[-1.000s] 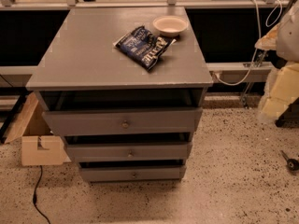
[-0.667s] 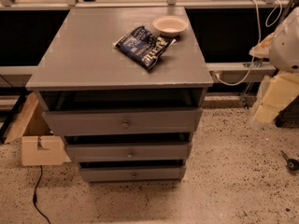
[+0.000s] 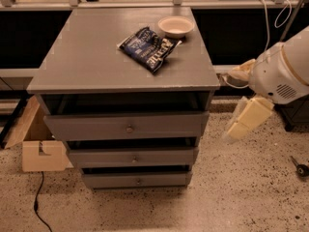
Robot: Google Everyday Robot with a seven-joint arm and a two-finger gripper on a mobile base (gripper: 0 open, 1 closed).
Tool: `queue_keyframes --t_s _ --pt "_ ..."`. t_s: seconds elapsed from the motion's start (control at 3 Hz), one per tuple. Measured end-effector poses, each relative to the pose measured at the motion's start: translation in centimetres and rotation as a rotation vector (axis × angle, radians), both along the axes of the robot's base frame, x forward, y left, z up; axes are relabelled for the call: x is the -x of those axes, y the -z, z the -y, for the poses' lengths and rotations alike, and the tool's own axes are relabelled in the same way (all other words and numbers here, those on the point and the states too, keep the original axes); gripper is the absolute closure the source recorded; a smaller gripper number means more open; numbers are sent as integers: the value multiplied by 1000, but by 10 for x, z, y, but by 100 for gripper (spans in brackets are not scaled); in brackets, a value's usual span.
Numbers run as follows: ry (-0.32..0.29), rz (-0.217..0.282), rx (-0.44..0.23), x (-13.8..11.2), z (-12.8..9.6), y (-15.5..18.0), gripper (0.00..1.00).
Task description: Open top drawer
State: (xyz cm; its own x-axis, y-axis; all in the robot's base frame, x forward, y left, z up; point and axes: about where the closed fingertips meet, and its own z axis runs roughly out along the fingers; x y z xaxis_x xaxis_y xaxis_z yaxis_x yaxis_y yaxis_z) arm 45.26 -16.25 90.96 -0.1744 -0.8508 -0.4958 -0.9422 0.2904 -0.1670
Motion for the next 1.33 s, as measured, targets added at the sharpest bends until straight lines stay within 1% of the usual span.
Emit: queue_keyframes --t_s 0.33,0.67,1.0,1.33 --pt "-1 5 -33 1 -8 -7 0" --pt "-7 -20 -23 6 -7 24 0" --pt "-47 -72 -21 9 -22 96 0" --pt "-91 -92 -11 -3 -42 162 0"
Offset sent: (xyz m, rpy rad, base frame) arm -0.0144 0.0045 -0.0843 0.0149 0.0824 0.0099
